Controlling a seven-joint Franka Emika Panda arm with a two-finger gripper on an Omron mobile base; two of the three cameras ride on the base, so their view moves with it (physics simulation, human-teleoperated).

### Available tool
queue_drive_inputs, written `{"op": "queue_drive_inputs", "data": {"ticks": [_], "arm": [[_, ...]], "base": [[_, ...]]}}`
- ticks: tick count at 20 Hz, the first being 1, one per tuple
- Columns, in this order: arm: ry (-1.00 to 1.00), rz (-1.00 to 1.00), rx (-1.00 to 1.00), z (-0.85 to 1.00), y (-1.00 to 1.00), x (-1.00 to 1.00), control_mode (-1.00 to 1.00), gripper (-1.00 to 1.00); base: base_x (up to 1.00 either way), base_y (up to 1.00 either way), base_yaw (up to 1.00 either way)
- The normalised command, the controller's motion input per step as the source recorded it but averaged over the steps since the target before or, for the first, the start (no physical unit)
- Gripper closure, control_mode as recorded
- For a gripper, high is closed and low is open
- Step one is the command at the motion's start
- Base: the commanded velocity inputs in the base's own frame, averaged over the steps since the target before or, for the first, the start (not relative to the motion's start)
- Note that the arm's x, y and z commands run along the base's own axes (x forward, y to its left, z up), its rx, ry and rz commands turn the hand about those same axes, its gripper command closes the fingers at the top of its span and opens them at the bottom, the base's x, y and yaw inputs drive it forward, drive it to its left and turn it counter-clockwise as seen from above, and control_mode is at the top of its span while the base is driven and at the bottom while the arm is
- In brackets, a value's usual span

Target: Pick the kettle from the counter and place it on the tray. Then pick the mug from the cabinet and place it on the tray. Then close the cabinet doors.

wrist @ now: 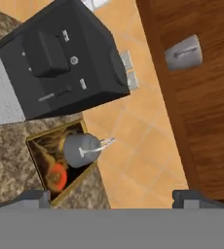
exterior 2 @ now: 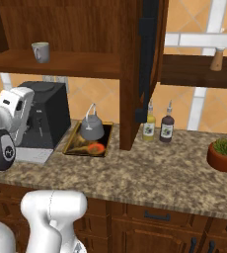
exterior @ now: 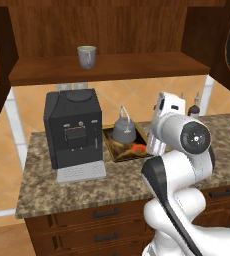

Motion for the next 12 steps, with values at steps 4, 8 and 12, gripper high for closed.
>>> {"op": "queue_drive_inputs", "data": {"ticks": [4,8,12], "arm": [[0.03,-0.19,0.64,0.50,0.16,-0.20,-1.00,-1.00],[0.02,-0.22,0.60,0.45,0.17,-0.20,-1.00,-1.00],[0.00,-0.24,0.47,0.29,0.28,-0.03,-1.00,-1.00]], "base": [[0.00,0.00,0.00],[0.00,0.00,0.00],[0.00,0.00,0.00]]}}
